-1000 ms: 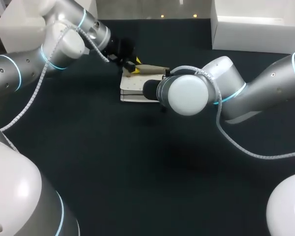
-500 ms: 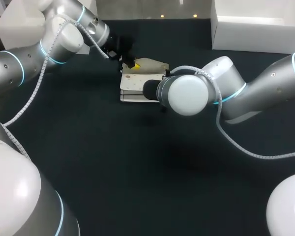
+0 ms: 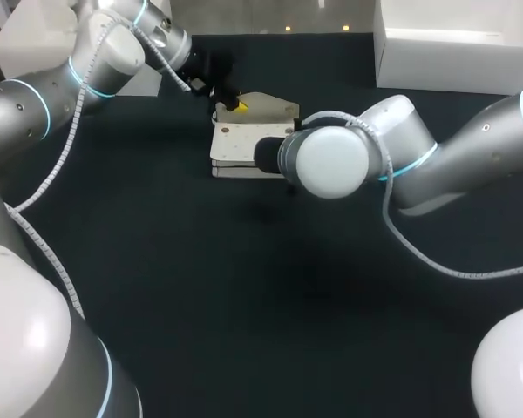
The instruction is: Pick up the bag, open it, inspect its contents, close it, and place it on the opposite side
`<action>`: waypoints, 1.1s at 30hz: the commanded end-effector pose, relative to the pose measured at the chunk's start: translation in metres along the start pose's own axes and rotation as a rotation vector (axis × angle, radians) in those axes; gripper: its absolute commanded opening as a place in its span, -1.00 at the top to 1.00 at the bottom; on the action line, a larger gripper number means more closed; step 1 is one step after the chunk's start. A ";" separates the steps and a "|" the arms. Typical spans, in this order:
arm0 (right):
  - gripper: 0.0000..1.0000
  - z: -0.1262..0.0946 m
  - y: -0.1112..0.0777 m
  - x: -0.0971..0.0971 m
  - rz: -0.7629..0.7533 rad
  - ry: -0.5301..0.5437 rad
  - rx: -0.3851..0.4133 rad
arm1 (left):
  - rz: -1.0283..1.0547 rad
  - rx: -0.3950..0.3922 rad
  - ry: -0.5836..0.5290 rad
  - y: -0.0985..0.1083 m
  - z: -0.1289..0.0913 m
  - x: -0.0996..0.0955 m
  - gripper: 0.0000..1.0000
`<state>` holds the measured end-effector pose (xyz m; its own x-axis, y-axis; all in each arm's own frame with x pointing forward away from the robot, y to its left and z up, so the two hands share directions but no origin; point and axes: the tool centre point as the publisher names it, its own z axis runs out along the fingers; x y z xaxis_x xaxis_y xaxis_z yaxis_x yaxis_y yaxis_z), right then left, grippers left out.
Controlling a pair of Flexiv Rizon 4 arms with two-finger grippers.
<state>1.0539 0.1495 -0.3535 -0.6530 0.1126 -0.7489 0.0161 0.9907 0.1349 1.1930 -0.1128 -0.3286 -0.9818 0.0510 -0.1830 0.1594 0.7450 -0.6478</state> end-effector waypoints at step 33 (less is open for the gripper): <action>1.00 -0.055 0.029 -0.121 0.000 0.105 0.018 | -0.047 -0.050 -0.039 -0.054 -0.090 0.033 1.00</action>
<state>1.0860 0.1601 -0.2302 -0.7190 0.1016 -0.6876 0.0193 0.9918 0.1264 1.1516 -0.0920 -0.2383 -0.9865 0.0056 -0.1635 0.1074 0.7757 -0.6219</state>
